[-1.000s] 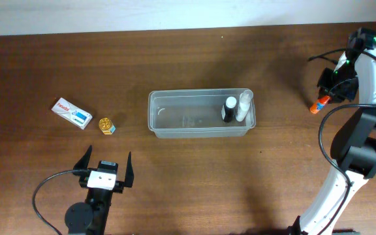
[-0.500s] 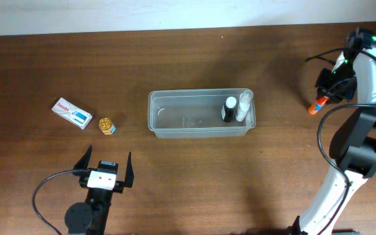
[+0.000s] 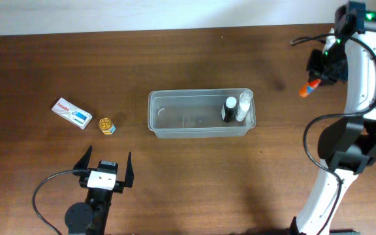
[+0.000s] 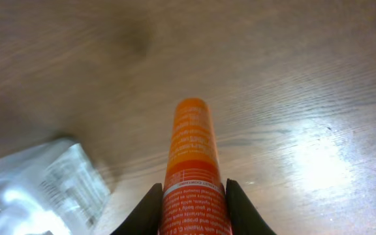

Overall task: Pack container
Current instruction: 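Lift the orange tube and carry it left over the container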

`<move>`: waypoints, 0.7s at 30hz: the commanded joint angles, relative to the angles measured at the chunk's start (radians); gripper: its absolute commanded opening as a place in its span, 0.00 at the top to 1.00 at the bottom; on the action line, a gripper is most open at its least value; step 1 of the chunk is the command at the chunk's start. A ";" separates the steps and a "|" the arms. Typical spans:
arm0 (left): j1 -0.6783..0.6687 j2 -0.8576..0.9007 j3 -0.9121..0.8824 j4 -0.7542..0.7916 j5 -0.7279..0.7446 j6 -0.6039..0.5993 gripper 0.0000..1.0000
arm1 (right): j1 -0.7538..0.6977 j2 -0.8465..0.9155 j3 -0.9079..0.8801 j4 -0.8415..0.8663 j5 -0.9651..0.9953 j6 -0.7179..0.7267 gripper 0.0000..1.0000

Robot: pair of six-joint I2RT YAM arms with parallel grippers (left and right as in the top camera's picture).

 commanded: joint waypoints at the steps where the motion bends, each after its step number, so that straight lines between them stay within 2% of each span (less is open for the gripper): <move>1: 0.006 -0.009 -0.002 -0.005 -0.004 0.012 0.01 | 0.047 -0.031 0.124 -0.037 -0.056 -0.004 0.78; 4: 0.006 -0.009 -0.002 -0.005 -0.004 0.012 0.01 | 0.082 -0.037 0.244 -0.079 -0.149 -0.024 0.78; 8: 0.006 -0.009 -0.002 -0.005 -0.004 0.012 0.00 | 0.112 -0.081 0.265 -0.079 -0.246 -0.030 0.78; 15: 0.006 -0.009 -0.002 -0.005 -0.004 0.012 0.01 | 0.195 -0.171 0.265 -0.079 -0.280 -0.031 0.78; 21: 0.006 -0.009 -0.002 -0.005 -0.004 0.012 0.01 | 0.327 -0.258 0.265 -0.079 -0.281 -0.056 0.77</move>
